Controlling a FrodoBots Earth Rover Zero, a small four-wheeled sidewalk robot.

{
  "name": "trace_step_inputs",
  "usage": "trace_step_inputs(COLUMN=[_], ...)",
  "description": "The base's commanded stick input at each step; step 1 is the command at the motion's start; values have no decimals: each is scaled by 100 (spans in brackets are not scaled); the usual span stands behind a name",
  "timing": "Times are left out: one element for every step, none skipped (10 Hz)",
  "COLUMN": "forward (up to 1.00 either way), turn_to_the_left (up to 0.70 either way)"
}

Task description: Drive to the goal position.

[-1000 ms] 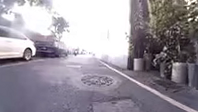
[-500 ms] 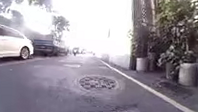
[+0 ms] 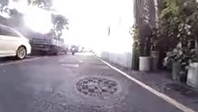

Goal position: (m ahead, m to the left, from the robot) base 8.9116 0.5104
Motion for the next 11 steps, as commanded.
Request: trace_step_inputs(forward=[45,45,45,45,45,45,45,45,45,45,45], turn_to_the_left=[2,2,1,2,2,2,2,2,2,2,2])
